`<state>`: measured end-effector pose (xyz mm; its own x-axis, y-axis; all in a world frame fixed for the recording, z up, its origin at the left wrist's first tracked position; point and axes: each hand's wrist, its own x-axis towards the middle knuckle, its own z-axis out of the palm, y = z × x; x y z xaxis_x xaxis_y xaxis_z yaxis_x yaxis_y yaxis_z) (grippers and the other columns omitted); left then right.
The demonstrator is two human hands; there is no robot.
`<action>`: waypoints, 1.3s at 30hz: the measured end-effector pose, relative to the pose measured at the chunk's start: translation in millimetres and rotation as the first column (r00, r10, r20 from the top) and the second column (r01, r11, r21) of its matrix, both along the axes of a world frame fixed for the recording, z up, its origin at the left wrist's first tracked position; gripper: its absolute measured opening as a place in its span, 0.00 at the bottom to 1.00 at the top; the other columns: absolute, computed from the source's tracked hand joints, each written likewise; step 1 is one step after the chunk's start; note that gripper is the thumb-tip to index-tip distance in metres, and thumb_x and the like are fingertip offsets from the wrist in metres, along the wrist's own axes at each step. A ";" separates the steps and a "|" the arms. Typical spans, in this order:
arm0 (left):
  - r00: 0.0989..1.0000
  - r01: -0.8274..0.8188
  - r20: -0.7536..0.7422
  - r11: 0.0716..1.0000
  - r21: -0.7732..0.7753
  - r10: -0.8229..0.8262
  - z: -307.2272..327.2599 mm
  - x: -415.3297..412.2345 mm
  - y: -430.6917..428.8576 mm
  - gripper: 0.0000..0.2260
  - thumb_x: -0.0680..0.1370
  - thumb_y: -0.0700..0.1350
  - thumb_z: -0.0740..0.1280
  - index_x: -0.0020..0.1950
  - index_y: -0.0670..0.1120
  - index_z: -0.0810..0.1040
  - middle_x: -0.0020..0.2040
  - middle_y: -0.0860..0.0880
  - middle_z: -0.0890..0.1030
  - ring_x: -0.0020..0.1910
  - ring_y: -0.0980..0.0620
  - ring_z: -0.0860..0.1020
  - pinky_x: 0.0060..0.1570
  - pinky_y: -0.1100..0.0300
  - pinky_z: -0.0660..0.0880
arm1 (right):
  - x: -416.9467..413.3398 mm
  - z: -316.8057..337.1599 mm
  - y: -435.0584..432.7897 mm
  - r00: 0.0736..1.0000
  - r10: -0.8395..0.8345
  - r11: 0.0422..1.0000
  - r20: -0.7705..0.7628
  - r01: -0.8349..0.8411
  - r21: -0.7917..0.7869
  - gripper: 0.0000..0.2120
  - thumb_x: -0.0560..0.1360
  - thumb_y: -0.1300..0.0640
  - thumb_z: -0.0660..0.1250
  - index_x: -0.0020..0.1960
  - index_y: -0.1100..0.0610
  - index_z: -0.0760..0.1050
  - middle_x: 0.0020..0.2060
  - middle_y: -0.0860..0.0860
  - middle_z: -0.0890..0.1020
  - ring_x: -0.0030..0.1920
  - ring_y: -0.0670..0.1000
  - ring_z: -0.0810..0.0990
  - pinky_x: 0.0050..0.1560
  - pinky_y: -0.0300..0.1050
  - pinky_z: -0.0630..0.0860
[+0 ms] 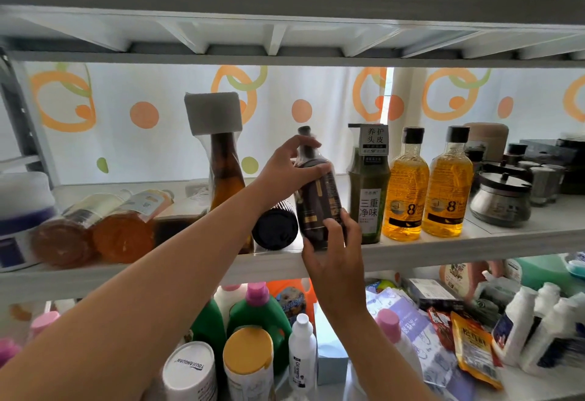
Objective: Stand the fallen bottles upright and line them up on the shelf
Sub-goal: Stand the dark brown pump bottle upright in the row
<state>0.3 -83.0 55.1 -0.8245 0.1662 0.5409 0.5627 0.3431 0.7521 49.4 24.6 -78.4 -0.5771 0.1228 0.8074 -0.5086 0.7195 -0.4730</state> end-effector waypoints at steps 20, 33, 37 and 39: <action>0.976 0.217 0.035 0.973 -0.083 -0.214 2.8 12.2 -7.4 0.17 0.74 0.40 0.70 0.59 0.52 0.72 0.59 0.50 0.73 0.53 0.62 0.74 0.40 0.78 0.71 | -3.4 -9.9 -0.3 0.987 -0.052 0.998 -0.153 0.046 -0.047 0.26 0.67 0.58 0.75 0.59 0.53 0.65 0.57 0.59 0.72 0.57 0.56 0.73 0.53 0.47 0.78; 0.976 0.206 0.101 0.969 -0.138 -0.193 -1.5 6.2 -6.1 0.16 0.78 0.42 0.64 0.63 0.57 0.70 0.59 0.52 0.74 0.52 0.52 0.78 0.47 0.67 0.77 | -8.3 -8.4 0.8 0.985 -0.114 0.993 -0.126 0.112 -0.023 0.31 0.69 0.58 0.72 0.68 0.53 0.61 0.62 0.61 0.72 0.61 0.60 0.70 0.60 0.57 0.73; 0.983 0.182 0.027 0.962 -0.204 -0.180 1.1 8.1 -7.3 0.17 0.76 0.45 0.69 0.62 0.59 0.72 0.61 0.54 0.75 0.52 0.56 0.76 0.45 0.73 0.75 | -6.0 -10.3 0.3 0.986 -0.118 0.993 -0.121 0.114 -0.037 0.31 0.71 0.59 0.70 0.69 0.56 0.61 0.60 0.60 0.68 0.59 0.57 0.71 0.54 0.54 0.77; 0.992 0.121 -0.004 0.964 -0.237 -0.125 -1.5 5.5 -5.4 0.18 0.74 0.50 0.70 0.61 0.63 0.72 0.62 0.54 0.76 0.56 0.55 0.76 0.54 0.63 0.76 | -6.9 -10.2 -0.2 0.985 -0.142 0.989 -0.103 0.138 -0.045 0.31 0.70 0.58 0.70 0.70 0.58 0.62 0.58 0.60 0.70 0.57 0.57 0.72 0.53 0.56 0.77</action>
